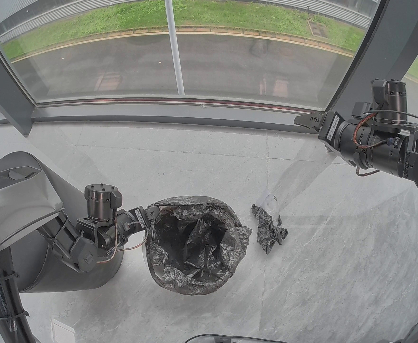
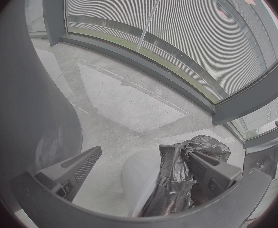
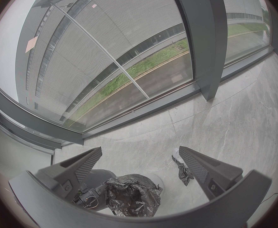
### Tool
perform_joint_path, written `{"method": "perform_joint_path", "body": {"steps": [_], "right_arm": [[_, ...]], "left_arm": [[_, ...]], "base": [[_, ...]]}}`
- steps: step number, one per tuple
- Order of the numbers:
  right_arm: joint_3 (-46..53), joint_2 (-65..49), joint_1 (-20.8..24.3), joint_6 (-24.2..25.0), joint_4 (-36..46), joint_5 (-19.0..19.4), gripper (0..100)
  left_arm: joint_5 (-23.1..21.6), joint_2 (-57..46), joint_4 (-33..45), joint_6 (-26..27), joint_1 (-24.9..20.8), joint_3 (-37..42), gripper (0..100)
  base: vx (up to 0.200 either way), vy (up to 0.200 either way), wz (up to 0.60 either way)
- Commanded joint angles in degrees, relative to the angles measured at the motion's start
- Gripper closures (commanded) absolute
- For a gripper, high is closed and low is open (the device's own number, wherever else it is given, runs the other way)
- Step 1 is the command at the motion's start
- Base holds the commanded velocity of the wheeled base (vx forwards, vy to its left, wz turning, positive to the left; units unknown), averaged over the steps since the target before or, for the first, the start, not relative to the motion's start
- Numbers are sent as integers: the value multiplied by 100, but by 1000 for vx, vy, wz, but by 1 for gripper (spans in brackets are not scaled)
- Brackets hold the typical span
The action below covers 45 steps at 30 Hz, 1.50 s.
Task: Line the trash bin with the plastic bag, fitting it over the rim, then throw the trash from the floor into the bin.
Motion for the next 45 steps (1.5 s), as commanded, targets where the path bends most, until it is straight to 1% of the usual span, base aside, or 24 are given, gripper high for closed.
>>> {"method": "perform_joint_path", "body": {"steps": [1,11,18,25,30,34,35,38,45], "right_arm": [[-3,10,3,1,-2,-2,0],[-3,10,3,1,-2,7,0],[6,19,3,-8,-2,7,0],[6,10,3,-8,-2,7,0],[6,10,3,-8,-2,7,0],[6,10,3,-8,-2,7,0],[6,19,3,-8,-2,7,0],[6,19,3,-8,-10,7,0],[129,54,3,-25,-406,-2,0]], "left_arm": [[9,219,-9,6,35,-106,0],[44,201,-27,111,264,-115,0],[44,69,-18,111,326,-71,0],[44,192,-18,93,405,-54,0],[26,412,-44,50,431,140,0],[17,561,-211,41,440,201,0],[9,623,-510,41,431,298,0],[0,711,-774,50,431,377,0],[0,816,-827,-82,440,403,0]], "base": [[0,0,0],[0,0,0],[0,0,0],[0,0,0],[0,0,0],[0,0,0],[0,0,0],[0,0,0],[0,0,0]]}}
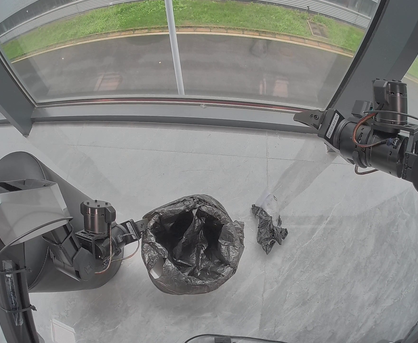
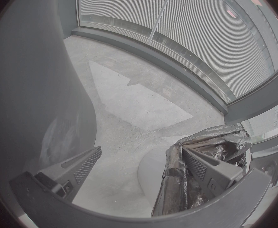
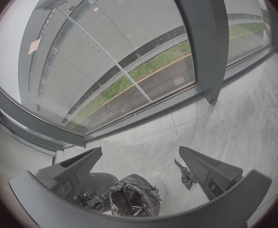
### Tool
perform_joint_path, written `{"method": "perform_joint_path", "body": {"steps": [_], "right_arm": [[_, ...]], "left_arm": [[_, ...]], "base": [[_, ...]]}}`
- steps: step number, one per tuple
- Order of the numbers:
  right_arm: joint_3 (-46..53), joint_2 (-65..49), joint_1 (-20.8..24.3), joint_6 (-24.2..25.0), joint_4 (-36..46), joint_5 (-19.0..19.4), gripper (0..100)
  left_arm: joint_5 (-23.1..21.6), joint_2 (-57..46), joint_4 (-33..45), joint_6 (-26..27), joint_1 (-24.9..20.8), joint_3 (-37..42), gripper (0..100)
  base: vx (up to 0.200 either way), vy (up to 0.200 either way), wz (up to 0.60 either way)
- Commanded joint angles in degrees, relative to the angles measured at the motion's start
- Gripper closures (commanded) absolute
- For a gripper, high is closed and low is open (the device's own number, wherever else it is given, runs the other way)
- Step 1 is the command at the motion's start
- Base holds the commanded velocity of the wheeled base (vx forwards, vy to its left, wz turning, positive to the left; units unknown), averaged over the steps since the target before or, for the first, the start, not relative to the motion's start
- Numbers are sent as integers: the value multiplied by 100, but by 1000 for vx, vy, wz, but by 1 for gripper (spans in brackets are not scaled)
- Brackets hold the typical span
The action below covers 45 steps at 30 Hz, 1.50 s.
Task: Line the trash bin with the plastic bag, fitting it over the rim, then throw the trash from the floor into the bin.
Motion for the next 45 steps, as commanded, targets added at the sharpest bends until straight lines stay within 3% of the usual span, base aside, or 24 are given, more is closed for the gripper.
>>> {"method": "perform_joint_path", "body": {"steps": [1,7,23,26,36,39,45], "right_arm": [[82,26,3,-20,-129,-2,0],[82,0,3,-28,-137,7,0],[82,17,3,-20,-146,7,0],[82,9,3,-20,-146,7,0],[82,0,3,-20,-146,7,0],[82,9,-6,-20,-146,7,0],[73,17,-33,-20,-146,7,0]], "left_arm": [[10,116,2,-96,27,42,0],[10,-94,-24,-201,132,191,0],[-34,-2248,-68,-500,45,1632,0],[-96,-2520,-59,-517,-166,1852,0],[-992,-2714,-59,-1106,-1590,2300,0],[-1221,-2538,-59,-1159,-1713,2265,0],[-1106,-1712,-77,-1001,-1907,2037,0]], "base": [[0,0,0],[0,0,0],[0,0,0],[0,0,0],[0,0,0],[0,0,0],[0,0,0]]}}
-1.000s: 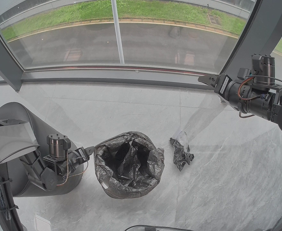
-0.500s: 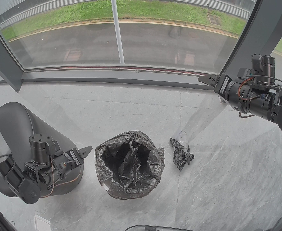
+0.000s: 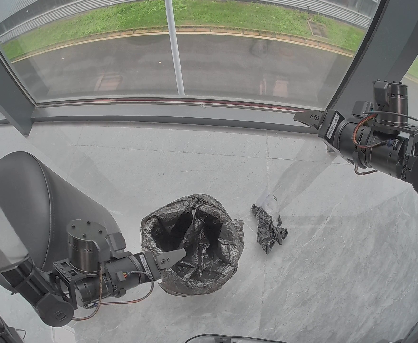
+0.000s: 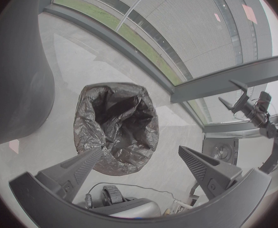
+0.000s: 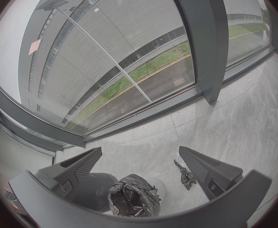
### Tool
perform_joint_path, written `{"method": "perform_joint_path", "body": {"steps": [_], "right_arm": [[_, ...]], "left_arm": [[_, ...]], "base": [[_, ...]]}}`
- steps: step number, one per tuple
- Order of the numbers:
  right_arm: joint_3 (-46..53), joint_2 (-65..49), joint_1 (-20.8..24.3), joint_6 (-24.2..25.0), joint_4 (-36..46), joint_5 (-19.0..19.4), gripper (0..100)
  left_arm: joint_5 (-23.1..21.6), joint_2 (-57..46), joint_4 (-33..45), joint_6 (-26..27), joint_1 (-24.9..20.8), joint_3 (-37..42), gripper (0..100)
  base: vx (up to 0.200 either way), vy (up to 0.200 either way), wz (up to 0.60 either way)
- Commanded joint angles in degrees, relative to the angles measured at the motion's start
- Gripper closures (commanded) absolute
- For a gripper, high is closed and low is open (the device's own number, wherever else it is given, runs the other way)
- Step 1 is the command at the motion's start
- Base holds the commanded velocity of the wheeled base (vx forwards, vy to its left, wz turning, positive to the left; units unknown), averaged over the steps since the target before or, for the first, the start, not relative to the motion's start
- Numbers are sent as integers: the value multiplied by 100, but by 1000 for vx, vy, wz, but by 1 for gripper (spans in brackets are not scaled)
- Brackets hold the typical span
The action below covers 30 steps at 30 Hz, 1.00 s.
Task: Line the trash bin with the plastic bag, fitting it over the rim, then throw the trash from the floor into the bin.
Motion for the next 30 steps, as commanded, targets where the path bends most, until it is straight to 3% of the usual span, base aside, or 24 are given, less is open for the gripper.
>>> {"method": "perform_joint_path", "body": {"steps": [1,6,30], "right_arm": [[-6,12,-17,1,-1,1,0],[-6,12,-17,1,-10,1,0],[-6,12,-105,36,-10,150,0]], "left_arm": [[145,795,-22,182,-212,-180,0],[567,1401,-356,313,-361,-470,0],[892,2201,-435,1113,-633,-954,0]], "base": [[0,0,0],[0,0,0],[0,0,0]]}}
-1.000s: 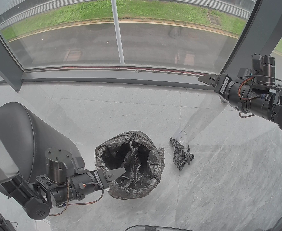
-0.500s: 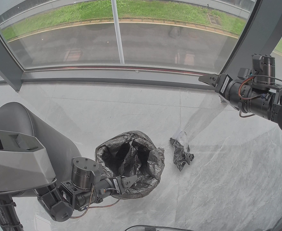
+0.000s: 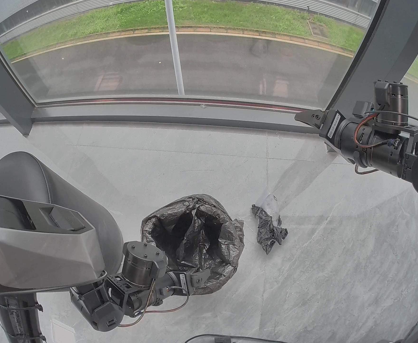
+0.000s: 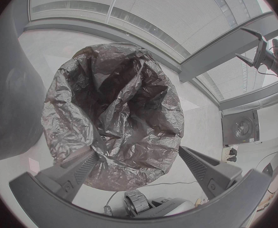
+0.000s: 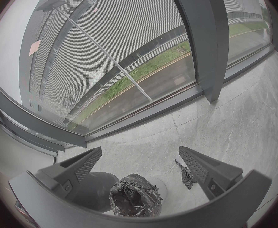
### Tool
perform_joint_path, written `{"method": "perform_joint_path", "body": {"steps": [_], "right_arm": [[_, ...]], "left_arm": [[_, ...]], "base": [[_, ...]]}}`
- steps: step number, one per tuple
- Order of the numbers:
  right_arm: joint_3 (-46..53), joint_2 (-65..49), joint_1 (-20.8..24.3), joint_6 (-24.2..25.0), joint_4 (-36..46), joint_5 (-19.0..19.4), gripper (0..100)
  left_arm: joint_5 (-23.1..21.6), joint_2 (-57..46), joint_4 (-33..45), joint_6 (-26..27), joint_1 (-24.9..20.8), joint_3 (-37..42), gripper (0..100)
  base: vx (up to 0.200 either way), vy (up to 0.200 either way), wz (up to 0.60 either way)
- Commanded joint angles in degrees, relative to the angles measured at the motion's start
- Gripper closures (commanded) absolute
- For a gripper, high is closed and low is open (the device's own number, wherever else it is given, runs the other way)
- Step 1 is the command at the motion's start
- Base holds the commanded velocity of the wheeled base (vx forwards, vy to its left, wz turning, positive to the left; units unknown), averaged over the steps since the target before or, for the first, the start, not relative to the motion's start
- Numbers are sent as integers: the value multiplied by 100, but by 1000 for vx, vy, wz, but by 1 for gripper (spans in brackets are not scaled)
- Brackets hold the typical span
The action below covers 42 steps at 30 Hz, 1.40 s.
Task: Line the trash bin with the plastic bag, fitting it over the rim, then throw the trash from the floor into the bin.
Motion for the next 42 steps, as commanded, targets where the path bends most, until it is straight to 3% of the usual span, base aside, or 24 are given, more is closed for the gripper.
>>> {"method": "perform_joint_path", "body": {"steps": [1,12,15,24,42], "right_arm": [[1,-11,-22,1,-1,-2,0],[-7,-2,-22,1,-1,-2,0],[1,-20,-22,1,-1,-2,0],[-7,-11,-30,-8,-1,-2,0],[-7,-29,-57,1,-1,-2,0]], "left_arm": [[4,255,11,17,-2,-159,0],[30,211,-51,8,42,-273,0],[267,-193,-59,-44,42,-185,0],[259,-1432,20,-141,7,105,0],[250,-949,-42,-343,16,167,0]], "base": [[0,0,0],[0,0,0],[0,0,0],[0,0,0],[0,0,0]]}}
